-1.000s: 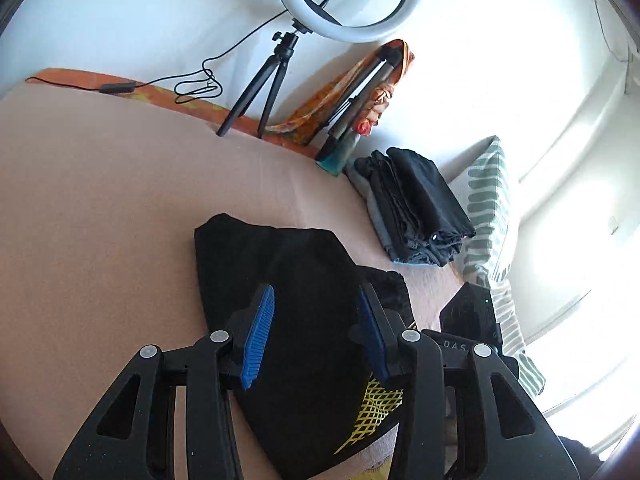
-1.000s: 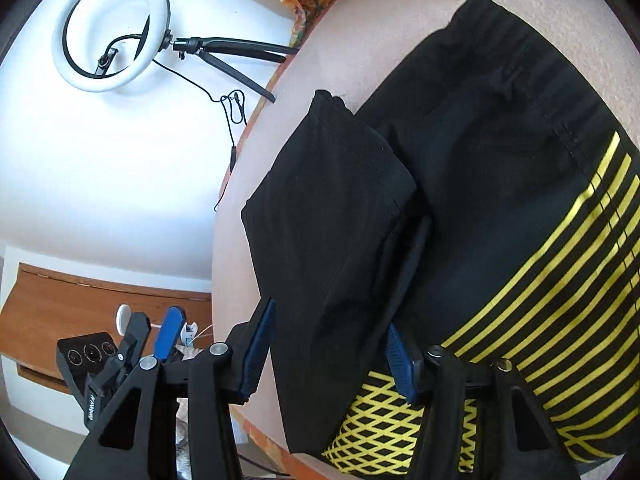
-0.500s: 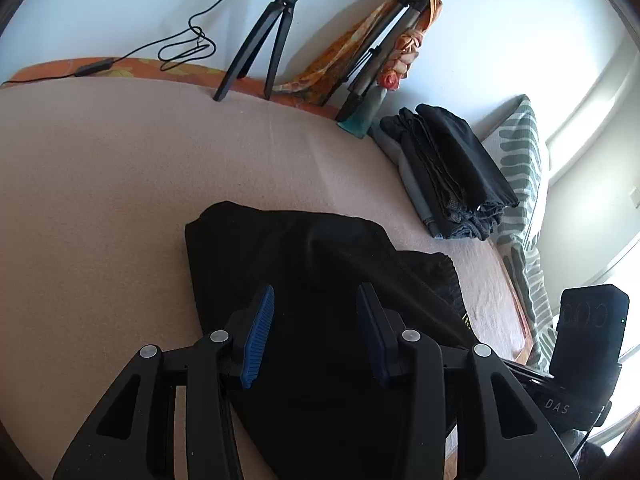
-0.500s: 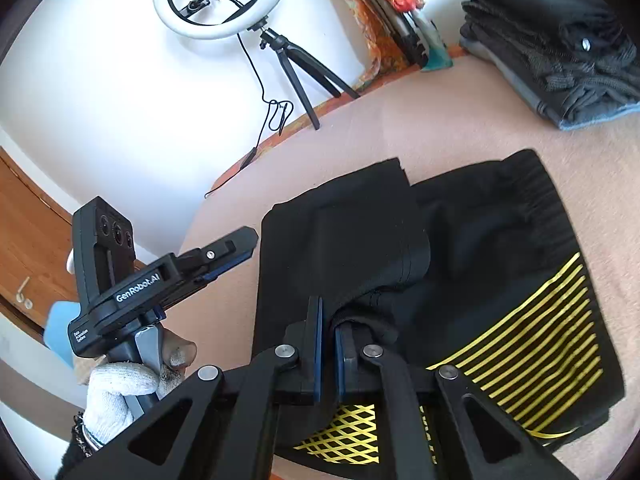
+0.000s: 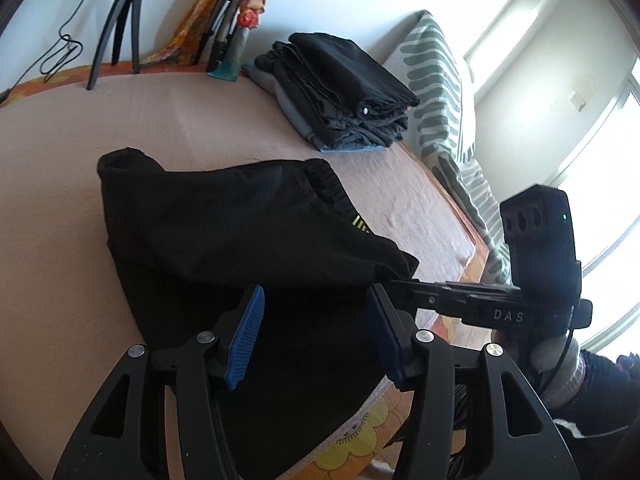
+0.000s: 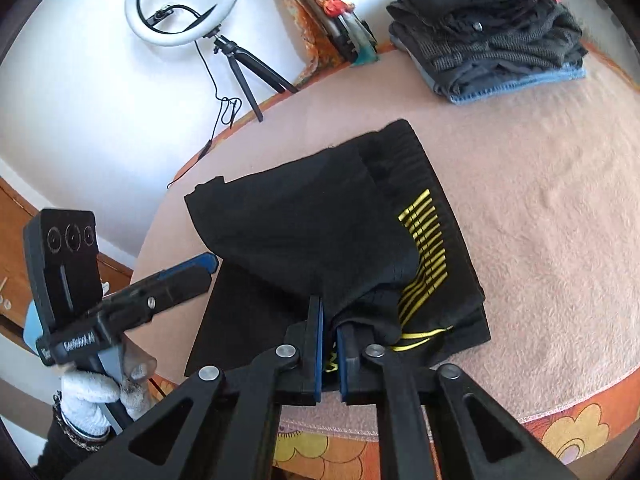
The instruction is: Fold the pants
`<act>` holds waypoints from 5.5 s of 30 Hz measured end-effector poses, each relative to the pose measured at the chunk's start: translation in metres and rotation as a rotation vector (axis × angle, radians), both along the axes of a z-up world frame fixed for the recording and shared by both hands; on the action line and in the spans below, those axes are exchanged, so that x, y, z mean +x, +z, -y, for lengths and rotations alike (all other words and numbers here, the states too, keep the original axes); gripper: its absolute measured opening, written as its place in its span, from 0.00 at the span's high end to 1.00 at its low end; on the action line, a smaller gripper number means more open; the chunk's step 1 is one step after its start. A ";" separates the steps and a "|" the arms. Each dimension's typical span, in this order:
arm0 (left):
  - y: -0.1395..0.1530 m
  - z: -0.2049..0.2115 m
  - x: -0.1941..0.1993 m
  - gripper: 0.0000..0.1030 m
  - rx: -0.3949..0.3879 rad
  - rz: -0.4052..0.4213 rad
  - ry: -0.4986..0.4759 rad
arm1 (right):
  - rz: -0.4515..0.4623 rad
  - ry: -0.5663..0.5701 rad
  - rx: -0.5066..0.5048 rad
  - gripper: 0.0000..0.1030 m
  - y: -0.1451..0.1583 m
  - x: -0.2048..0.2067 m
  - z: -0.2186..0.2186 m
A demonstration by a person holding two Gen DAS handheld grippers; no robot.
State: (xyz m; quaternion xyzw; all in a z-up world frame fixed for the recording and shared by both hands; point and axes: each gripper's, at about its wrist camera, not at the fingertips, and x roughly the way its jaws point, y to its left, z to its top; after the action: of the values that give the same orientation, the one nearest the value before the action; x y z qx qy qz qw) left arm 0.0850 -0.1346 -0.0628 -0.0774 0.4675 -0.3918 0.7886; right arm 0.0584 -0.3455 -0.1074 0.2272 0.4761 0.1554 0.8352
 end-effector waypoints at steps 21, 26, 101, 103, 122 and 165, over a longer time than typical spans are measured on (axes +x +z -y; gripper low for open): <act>-0.033 0.022 -0.018 0.49 0.080 -0.036 -0.079 | 0.120 0.289 -0.185 0.57 0.009 0.136 -0.009; -0.034 0.018 -0.015 0.49 0.073 -0.051 -0.077 | 0.075 0.315 -0.212 0.58 -0.009 0.140 -0.011; -0.022 0.031 0.007 0.50 0.042 -0.008 -0.029 | -0.004 0.032 0.246 0.98 -0.003 0.033 0.021; -0.009 0.021 0.006 0.50 0.009 0.021 -0.012 | 0.030 0.025 0.289 0.98 0.014 0.026 0.024; 0.004 0.047 -0.023 0.49 0.037 0.093 -0.124 | -0.036 -0.001 -0.022 0.61 0.006 0.017 0.044; -0.015 0.016 0.008 0.90 -0.047 0.036 0.075 | -0.021 -0.051 0.153 0.56 0.019 0.037 0.052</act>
State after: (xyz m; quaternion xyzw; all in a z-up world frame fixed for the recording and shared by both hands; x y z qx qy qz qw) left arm 0.0930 -0.1511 -0.0775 -0.1064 0.4407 -0.3741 0.8090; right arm 0.0954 -0.3970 -0.0886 0.3042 0.4656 0.1676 0.8140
